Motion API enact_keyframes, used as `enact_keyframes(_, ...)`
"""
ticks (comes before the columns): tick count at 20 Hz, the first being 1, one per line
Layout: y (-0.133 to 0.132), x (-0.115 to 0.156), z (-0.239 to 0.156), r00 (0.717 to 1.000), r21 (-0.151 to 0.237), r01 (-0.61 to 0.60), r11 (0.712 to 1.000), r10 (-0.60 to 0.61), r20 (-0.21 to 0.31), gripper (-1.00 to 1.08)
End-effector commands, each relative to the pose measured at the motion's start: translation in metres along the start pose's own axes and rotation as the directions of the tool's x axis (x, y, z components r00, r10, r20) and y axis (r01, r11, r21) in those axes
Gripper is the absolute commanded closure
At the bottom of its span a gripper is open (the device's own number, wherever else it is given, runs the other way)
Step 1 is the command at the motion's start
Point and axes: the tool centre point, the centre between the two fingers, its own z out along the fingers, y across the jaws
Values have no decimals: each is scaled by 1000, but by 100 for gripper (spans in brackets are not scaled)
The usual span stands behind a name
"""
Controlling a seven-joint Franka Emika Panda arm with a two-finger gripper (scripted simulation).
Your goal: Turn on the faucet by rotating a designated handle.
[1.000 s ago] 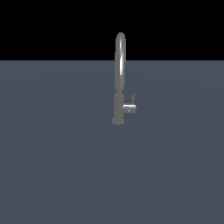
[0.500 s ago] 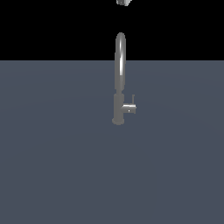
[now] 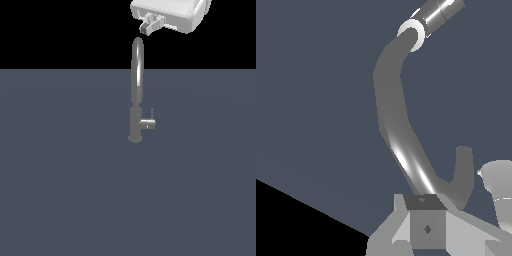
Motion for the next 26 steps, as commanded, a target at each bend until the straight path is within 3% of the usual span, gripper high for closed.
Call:
enact_keyframes(1,0,18,0,999,42,-39,998,38,39,108)
enact_keyframes(7,2,62,5,982,139,-144,980,125,142,108)
enact_keyframes(13,8,110,15,943,230,-267,936,205,262,108)
enact_keyframes(20,20,167,35,865,317,-427,847,280,417,108)
enact_keyframes(26,33,209,60,781,361,-553,751,316,539,108)
